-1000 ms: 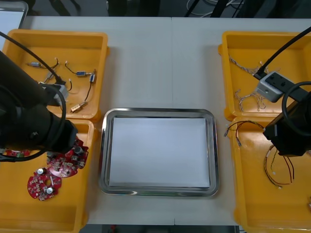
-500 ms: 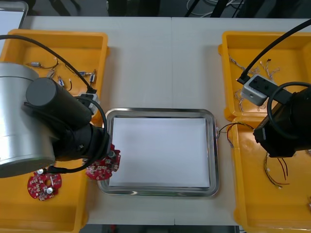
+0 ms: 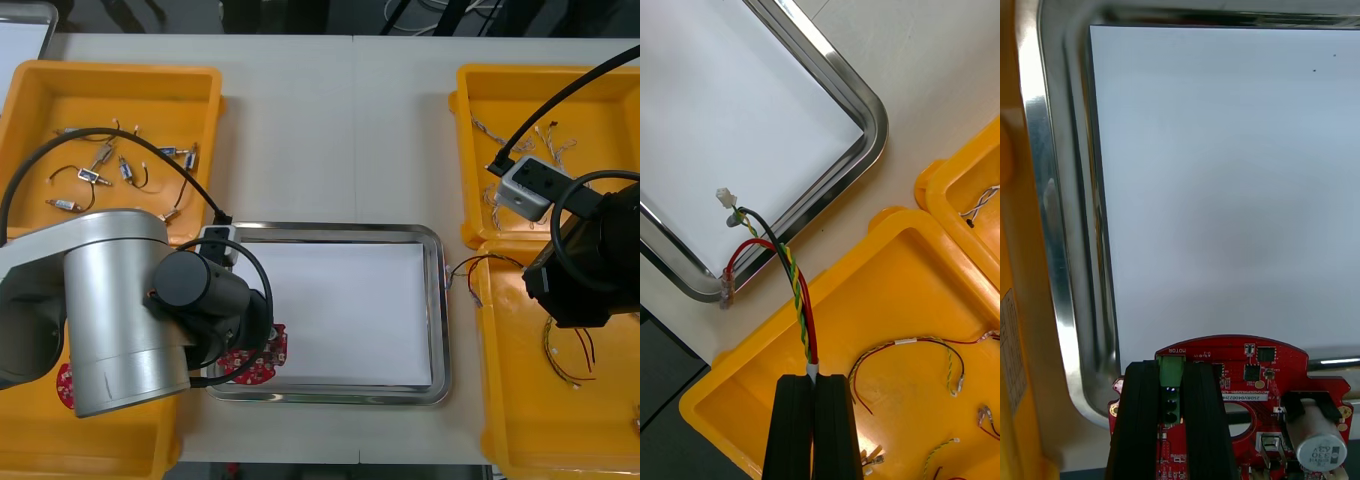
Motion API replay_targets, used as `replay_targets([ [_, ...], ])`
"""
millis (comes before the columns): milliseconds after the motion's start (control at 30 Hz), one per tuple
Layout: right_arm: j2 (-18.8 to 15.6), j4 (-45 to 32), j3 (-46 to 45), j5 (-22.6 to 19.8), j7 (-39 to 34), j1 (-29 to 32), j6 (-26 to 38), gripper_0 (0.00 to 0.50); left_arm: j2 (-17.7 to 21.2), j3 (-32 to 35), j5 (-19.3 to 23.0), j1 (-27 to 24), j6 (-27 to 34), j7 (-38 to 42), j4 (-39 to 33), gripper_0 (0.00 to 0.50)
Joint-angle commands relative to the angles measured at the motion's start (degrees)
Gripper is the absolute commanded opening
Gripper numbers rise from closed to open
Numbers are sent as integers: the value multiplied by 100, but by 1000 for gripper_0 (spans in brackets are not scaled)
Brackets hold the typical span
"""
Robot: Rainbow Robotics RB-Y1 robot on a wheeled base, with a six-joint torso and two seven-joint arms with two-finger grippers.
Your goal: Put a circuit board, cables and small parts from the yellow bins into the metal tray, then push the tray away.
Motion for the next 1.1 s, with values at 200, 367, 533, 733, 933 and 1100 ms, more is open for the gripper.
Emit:
replay_targets([
  [200,-208,-188,56,-91,-119,-156,-34,0,-222,-555,-505,-218,-544,51,558,0],
  [367,-217,-196,56,-91,-101,-156,-34,0,-275,-766,-733,-209,-693,122,848,0],
  [533,-217,-196,56,-100,-101,-148,-34,0,-284,-854,-812,-218,-764,201,910,0],
  [733,-217,-205,56,-100,-92,-148,-34,0,-284,-907,-830,-209,-790,341,910,1],
  [933,-217,-205,65,-117,-83,-156,-7,0,-293,-916,-839,-209,-904,421,1077,1],
  [1100,-217,-214,65,-126,-75,-156,1,0,-319,-924,-882,-209,-1071,438,1235,2],
])
